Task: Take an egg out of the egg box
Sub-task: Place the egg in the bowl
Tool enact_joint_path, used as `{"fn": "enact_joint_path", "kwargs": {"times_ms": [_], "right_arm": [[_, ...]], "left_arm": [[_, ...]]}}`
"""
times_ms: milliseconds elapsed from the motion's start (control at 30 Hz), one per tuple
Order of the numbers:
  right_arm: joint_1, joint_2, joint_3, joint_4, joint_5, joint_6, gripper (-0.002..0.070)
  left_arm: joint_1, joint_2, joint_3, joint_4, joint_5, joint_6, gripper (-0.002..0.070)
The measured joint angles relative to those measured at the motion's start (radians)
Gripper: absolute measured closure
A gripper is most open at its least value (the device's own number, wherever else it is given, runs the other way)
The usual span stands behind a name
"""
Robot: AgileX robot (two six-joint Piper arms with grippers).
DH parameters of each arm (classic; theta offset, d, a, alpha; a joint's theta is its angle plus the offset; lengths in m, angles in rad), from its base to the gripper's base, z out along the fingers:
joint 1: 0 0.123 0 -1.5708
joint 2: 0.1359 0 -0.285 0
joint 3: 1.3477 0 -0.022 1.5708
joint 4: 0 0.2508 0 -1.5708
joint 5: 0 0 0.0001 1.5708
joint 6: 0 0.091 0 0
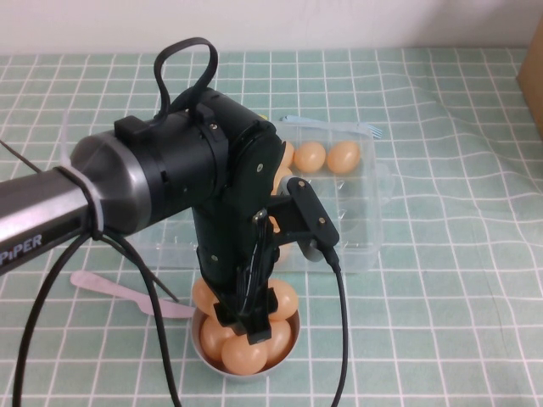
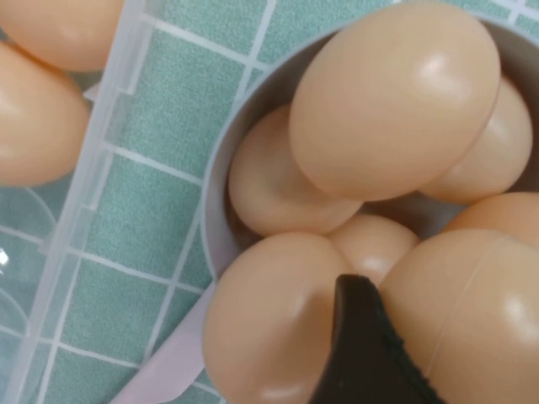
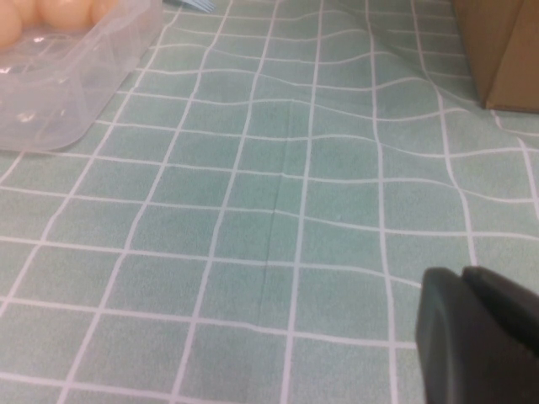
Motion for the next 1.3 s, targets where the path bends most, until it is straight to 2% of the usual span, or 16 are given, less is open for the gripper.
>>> {"fn": "enact_joint_path", "kwargs": {"times_ms": [467, 1033, 1133, 1267, 1300], "right_arm": [[0.000, 0.000, 0.000, 0.000, 0.000, 0.000, 0.0694], [0.000, 0.000, 0.000, 0.000, 0.000, 0.000, 0.0694], [0.000, 0.000, 0.000, 0.000, 0.000, 0.000, 0.0694], [0.000, 0.000, 0.000, 0.000, 0.000, 0.000, 0.0694], [0.000, 0.000, 0.000, 0.000, 0.000, 0.000, 0.0694]], "left_arm": [[0.000, 0.000, 0.000, -0.011, 0.000, 0.000, 0.0277], [-0.011, -0.060, -0.056, -0.005, -0.002, -0.040, 0.0279], [-0.017, -0.164, 0.000, -0.004, -0.055, -0.040, 0.0344], [-0.020, -0.356, 0.139, -0.004, -0.201, -0.064, 0.0572], [-0.020, -0.403, 0.178, -0.001, -0.237, -0.077, 0.0608]]}}
